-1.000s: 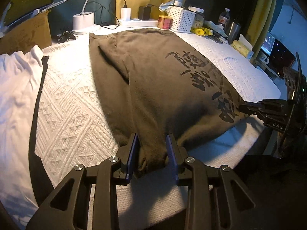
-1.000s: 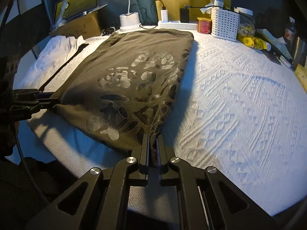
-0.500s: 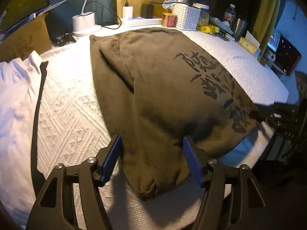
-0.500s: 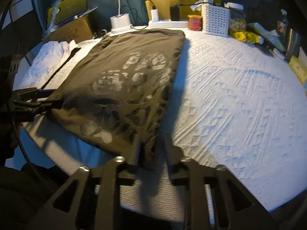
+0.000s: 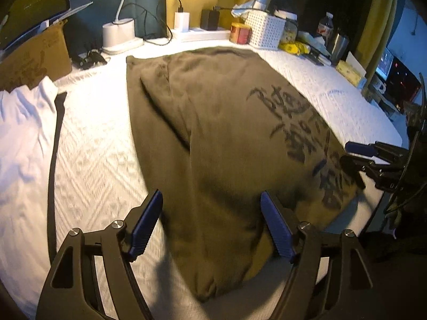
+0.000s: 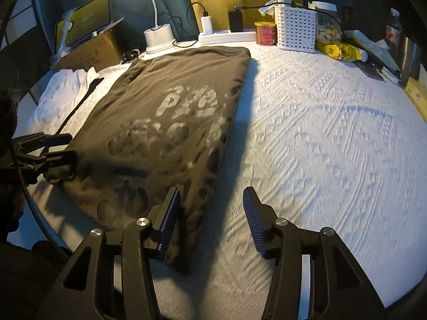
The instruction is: Fold small clothes
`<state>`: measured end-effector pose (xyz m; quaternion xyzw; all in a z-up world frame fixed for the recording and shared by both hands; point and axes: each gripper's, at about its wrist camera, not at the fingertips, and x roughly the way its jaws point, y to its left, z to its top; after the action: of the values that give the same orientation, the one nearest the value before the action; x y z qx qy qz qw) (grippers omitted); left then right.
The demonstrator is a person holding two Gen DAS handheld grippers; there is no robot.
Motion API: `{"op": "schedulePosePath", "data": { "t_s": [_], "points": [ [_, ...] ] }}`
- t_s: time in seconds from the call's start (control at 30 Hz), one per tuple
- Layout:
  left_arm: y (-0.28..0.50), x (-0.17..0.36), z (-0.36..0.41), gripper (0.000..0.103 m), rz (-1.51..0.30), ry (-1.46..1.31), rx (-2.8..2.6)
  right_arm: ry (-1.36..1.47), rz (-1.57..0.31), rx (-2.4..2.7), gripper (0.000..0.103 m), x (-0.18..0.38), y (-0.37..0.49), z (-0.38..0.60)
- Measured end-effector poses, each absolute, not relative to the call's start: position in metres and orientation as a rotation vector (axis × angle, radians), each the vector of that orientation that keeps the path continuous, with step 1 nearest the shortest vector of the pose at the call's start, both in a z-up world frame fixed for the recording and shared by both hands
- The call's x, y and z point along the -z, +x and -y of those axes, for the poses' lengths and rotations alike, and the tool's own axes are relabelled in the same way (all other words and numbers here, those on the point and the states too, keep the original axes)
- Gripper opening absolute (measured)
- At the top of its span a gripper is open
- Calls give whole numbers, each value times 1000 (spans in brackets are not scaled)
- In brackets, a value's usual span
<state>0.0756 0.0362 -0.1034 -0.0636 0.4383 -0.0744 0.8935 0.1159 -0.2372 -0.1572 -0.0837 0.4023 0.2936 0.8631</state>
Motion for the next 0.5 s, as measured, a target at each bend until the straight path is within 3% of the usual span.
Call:
{"op": "schedulePosePath", "data": {
  "t_s": [0.5],
  "points": [
    [138,101,-52,75,-880,-114,138,-178,-849,-625,52,149,170,220]
  ]
}}
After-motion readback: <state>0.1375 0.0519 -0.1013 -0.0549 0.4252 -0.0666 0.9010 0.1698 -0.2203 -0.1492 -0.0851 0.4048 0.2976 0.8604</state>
